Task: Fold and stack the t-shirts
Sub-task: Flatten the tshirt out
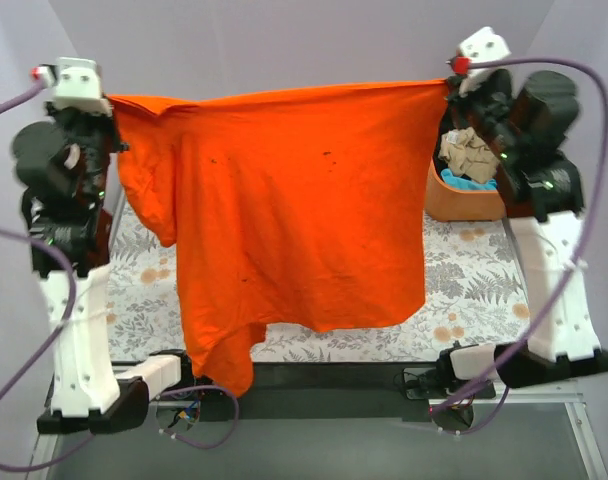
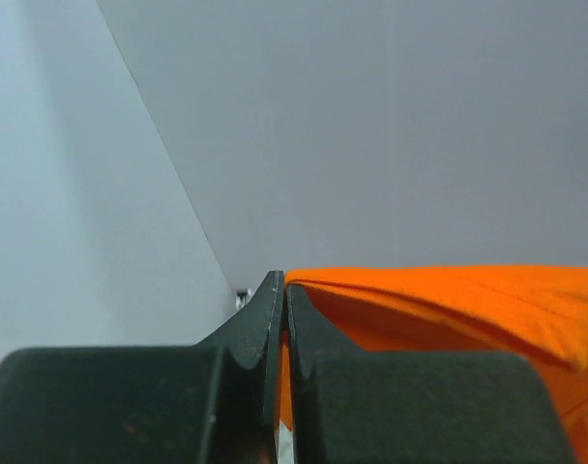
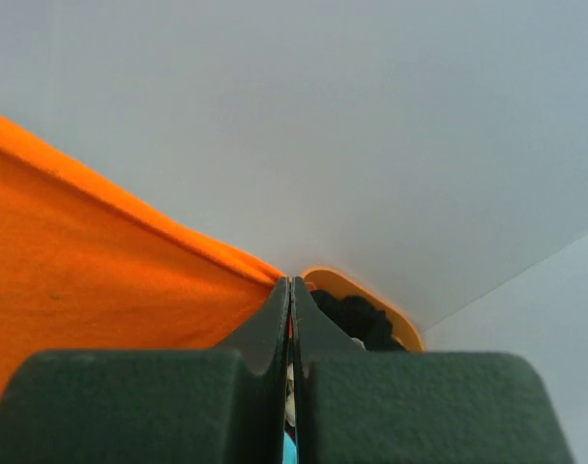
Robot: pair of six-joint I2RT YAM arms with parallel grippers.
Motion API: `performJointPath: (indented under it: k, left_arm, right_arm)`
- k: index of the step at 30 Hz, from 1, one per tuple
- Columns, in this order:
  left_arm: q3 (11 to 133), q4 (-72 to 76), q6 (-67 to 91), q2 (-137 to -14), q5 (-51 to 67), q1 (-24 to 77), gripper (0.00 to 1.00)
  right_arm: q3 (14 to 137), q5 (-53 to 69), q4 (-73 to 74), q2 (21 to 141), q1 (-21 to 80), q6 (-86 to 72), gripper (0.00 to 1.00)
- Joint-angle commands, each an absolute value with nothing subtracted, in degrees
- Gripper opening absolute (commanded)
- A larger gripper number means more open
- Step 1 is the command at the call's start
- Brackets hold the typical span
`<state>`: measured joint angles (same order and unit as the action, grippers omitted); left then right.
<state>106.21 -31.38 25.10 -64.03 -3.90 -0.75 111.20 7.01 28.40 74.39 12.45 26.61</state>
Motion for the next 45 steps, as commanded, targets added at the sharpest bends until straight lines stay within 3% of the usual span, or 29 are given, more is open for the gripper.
performJointPath:
  k: [1, 4, 9, 21, 28, 29, 31, 32, 33, 34, 36, 37, 39, 43, 44, 45]
  left_arm:
    - [95.38, -26.56, 21.97, -68.02, -6.24, -1.67, 0.00]
    - [86.07, -21.28, 21.53, -71.97, -4.14, -1.58, 0.00]
    - [83.40, -17.41, 24.59, -88.28, 2.61, -1.84, 0.00]
    - [114.15, -21.53, 27.25, -131.36, 7.65, -1.84, 0.00]
    - [119.70, -20.74, 27.77, -139.48, 7.74, -1.50, 0.00]
    - [120.58, -21.18, 27.77, -140.27, 7.39, -1.49, 0.02]
    - [125.67, -23.02, 29.17, -142.90, 5.54, -1.49, 0.28]
    - [128.03, -26.25, 29.61, -143.95, 5.36, -1.58, 0.40]
    - [130.06, -28.28, 30.58, -144.05, 6.23, -1.76, 0.48]
    - [132.78, -30.30, 31.02, -143.62, 7.11, -2.37, 0.52]
    - [132.19, -35.14, 32.42, -139.33, 10.26, -3.33, 0.53]
    - [128.27, -36.29, 32.78, -137.04, 11.41, -4.73, 0.53]
    - [122.38, -39.98, 32.87, -130.01, 14.05, -6.06, 0.52]
    - [104.62, -42.37, 28.40, -119.64, 15.91, -6.59, 0.50]
    - [99.02, -42.10, 28.39, -116.83, 16.08, -6.68, 0.50]
    - [97.05, -42.10, 28.30, -115.85, 16.43, -6.59, 0.50]
  right_arm:
    - [104.45, 1.85, 22.34, 81.29, 11.87, 29.53, 0.01]
    - [99.51, 1.58, 17.59, 86.73, 11.86, 31.11, 0.01]
    - [99.22, 0.44, 12.76, 101.12, 11.78, 32.43, 0.01]
    - [122.24, -7.90, 10.91, 134.71, 12.04, 36.30, 0.01]
    - [122.42, -14.40, 7.73, 140.18, 12.66, 38.84, 0.01]
    - [122.87, -15.02, 7.91, 140.71, 12.83, 39.46, 0.14]
    - [124.09, -16.35, 9.66, 141.68, 13.01, 39.46, 0.38]
    - [124.10, -16.17, 11.76, 141.07, 13.18, 39.20, 0.60]
    - [123.93, -15.48, 12.73, 140.11, 13.27, 38.50, 0.66]
    - [123.49, -14.95, 13.70, 138.97, 13.27, 38.15, 0.70]
    - [120.60, -12.32, 16.69, 133.61, 13.27, 37.53, 0.95]
    - [119.54, -11.17, 17.92, 131.51, 13.18, 37.53, 0.98]
    - [116.12, -6.27, 23.19, 125.18, 13.27, 37.27, 0.98]
    - [105.22, -0.44, 30.22, 116.03, 14.06, 38.75, 0.81]
    - [103.73, 1.47, 33.45, 114.45, 14.32, 39.11, 0.67]
    - [100.67, 2.71, 34.79, 113.74, 14.50, 39.11, 0.61]
